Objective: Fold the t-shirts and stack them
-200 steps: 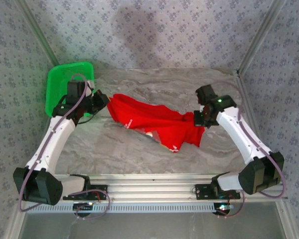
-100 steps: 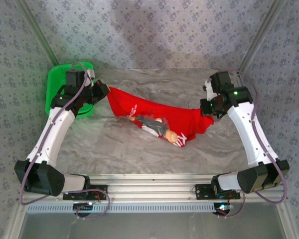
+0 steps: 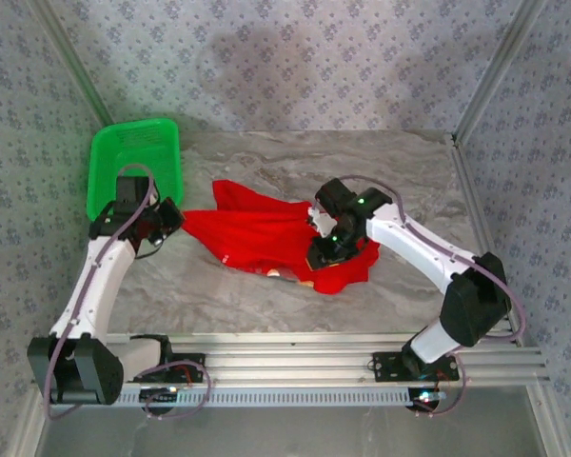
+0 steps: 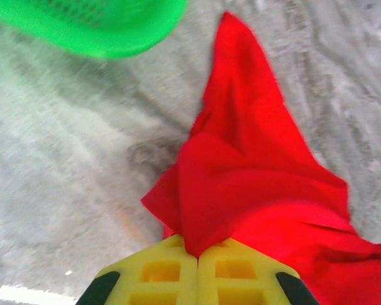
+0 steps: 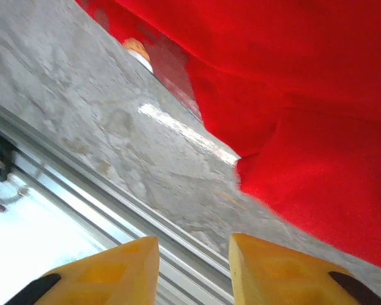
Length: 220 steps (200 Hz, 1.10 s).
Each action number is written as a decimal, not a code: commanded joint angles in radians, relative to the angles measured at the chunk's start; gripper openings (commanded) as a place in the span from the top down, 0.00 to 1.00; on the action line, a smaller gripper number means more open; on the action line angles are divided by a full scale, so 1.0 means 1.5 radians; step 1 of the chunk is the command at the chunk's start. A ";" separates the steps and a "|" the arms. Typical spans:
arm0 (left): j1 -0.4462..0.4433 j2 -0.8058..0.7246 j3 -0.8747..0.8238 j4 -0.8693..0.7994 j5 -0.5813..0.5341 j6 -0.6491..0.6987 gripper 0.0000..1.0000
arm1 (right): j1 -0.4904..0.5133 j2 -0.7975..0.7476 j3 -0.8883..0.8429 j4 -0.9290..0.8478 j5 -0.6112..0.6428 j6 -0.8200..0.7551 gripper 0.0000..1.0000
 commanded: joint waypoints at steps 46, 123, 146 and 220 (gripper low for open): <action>0.033 -0.040 -0.085 -0.006 -0.036 -0.028 1.00 | -0.210 -0.138 -0.174 -0.021 0.029 0.140 0.45; 0.034 -0.033 -0.095 0.033 -0.005 -0.009 1.00 | -0.396 -0.006 -0.222 0.254 -0.024 0.185 0.42; 0.034 -0.043 -0.101 0.033 0.000 -0.004 1.00 | -0.413 0.071 -0.191 0.310 -0.041 0.181 0.42; 0.034 -0.056 -0.102 0.038 0.001 0.009 1.00 | -0.370 0.143 -0.016 0.282 -0.064 0.166 1.00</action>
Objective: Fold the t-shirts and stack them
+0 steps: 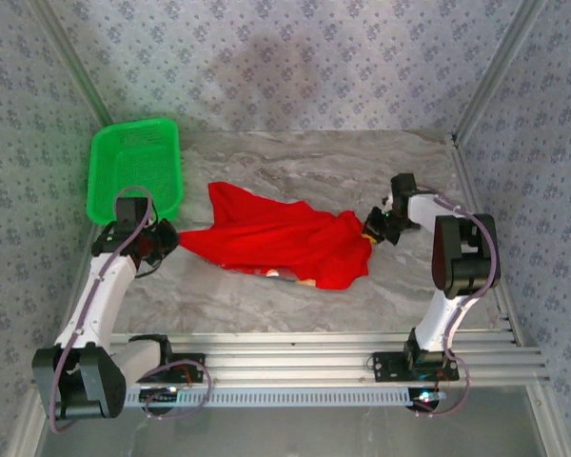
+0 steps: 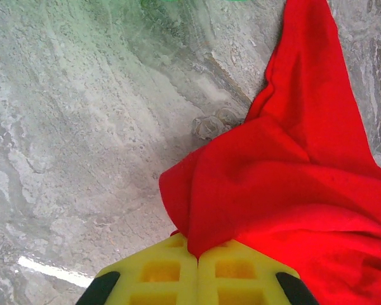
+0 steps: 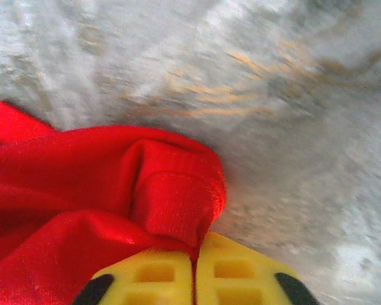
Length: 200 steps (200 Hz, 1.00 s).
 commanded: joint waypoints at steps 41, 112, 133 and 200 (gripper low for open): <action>0.030 -0.031 0.050 -0.009 -0.010 0.047 1.00 | 0.050 -0.226 0.236 -0.331 0.092 -0.090 1.00; 0.050 0.010 0.187 -0.001 -0.007 0.095 1.00 | 0.048 -0.302 0.266 -0.421 -0.067 -0.109 1.00; 0.049 0.012 0.218 -0.012 -0.006 0.094 1.00 | 0.079 -0.246 0.359 -0.579 0.046 -0.218 1.00; 0.073 0.033 0.227 -0.009 -0.035 0.123 1.00 | 0.179 -0.237 0.334 -0.590 0.341 -0.205 1.00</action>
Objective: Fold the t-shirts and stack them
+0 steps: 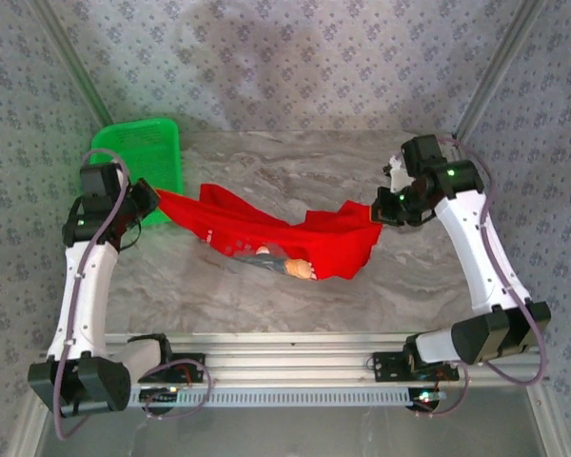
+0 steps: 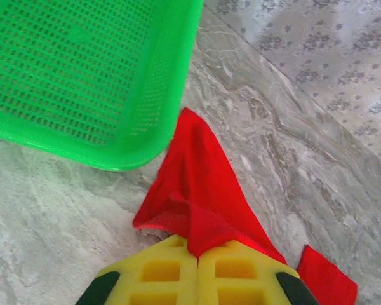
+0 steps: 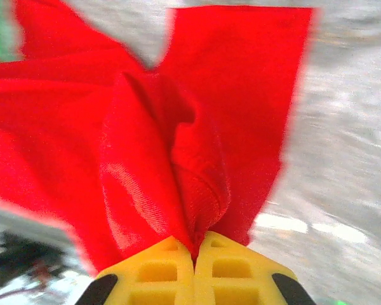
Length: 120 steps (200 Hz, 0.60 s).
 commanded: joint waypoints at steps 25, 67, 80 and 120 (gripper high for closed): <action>0.013 0.037 0.031 -0.002 -0.027 0.015 1.00 | 0.043 -0.003 0.010 0.025 -0.148 -0.017 1.00; 0.004 0.029 0.046 -0.008 -0.017 0.029 1.00 | 0.049 0.007 -0.023 -0.045 -0.217 -0.010 1.00; 0.004 0.026 0.032 -0.011 -0.024 0.031 1.00 | 0.048 0.013 -0.044 -0.073 -0.206 -0.018 1.00; -0.010 0.045 -0.019 -0.026 -0.035 0.032 1.00 | 0.046 0.045 -0.106 -0.075 -0.129 -0.008 1.00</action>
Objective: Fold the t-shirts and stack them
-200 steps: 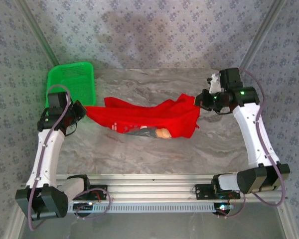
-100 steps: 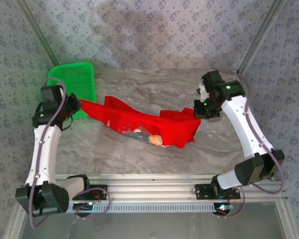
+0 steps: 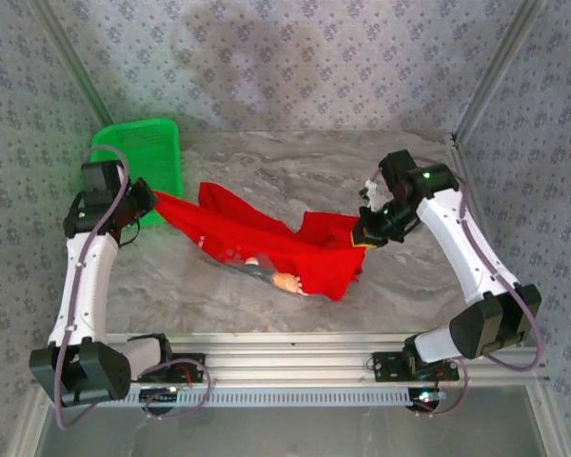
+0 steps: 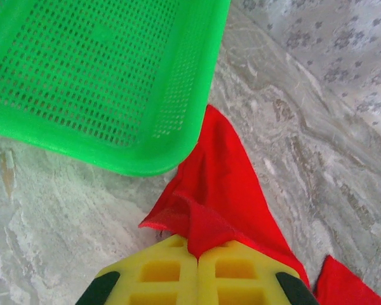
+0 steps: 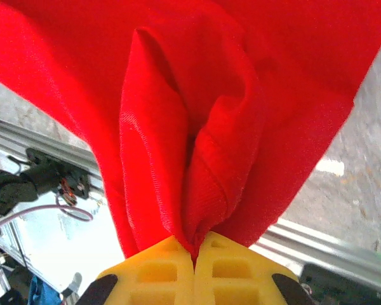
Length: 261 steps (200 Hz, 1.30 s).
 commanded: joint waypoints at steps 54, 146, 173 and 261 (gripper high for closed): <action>-0.057 0.119 -0.018 -0.008 -0.048 0.038 1.00 | -0.015 0.285 0.014 0.109 0.068 -0.030 1.00; -0.076 0.233 0.013 0.030 -0.037 0.057 1.00 | -0.046 0.139 -0.055 0.204 0.151 0.020 0.42; -0.078 0.228 -0.005 0.047 -0.015 0.053 1.00 | -0.051 -0.036 -0.270 0.282 0.070 0.084 0.48; -0.089 0.195 -0.016 0.063 0.032 0.051 1.00 | 0.021 -0.076 -0.497 0.496 0.040 0.149 0.68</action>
